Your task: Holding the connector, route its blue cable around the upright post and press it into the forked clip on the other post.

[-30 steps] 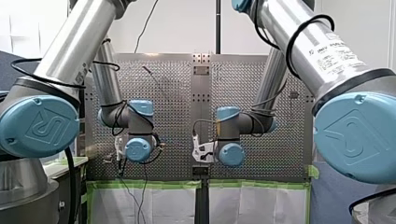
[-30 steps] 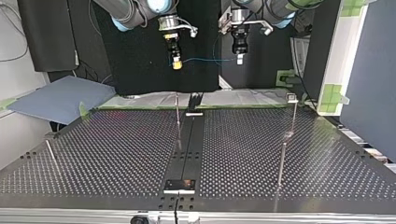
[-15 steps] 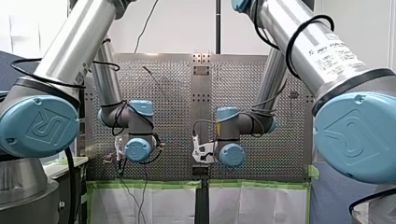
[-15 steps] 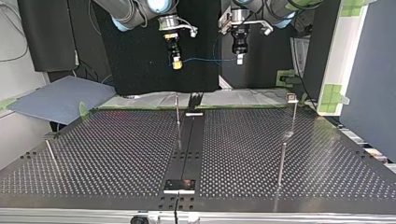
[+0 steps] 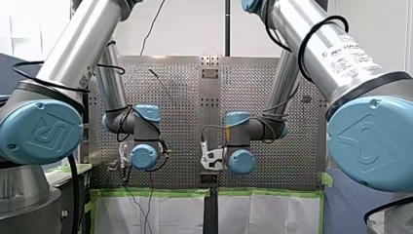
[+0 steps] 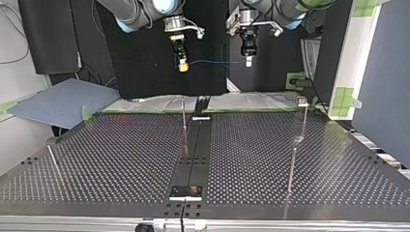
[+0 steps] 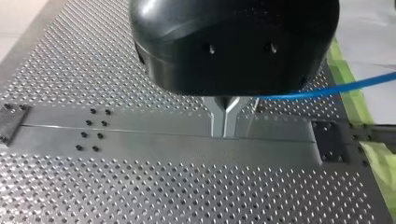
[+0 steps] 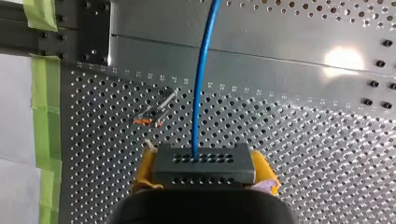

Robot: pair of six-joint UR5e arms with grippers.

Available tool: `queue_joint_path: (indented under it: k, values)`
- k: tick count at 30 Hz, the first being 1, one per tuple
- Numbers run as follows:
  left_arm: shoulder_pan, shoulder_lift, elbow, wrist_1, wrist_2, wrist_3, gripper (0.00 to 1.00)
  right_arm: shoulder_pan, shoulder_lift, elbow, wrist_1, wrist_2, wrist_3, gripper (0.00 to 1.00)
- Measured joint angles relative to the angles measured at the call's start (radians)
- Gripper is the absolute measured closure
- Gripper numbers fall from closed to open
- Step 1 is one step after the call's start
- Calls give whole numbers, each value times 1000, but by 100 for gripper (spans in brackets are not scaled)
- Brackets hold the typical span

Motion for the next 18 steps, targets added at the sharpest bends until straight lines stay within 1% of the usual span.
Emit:
queue_joint_path:
  k: [4,6,8,12,16,18]
  values:
    - [13,20,25,-28,-5,9,99,-27,-28,-14,27,27,19,100]
    - [18,35,40,-43,-1,2,99,-38,-41,-15,41,38,30,100]
    - [21,47,53,-56,4,-8,99,-49,-58,-16,58,43,45,100]
    - [24,79,85,-88,10,-30,99,-59,-91,-16,91,26,77,100]
    - [28,111,117,-120,8,-51,99,-67,-126,-28,126,-6,113,100]
    - [29,127,133,-135,5,-57,99,-70,-141,-37,140,-19,126,100]
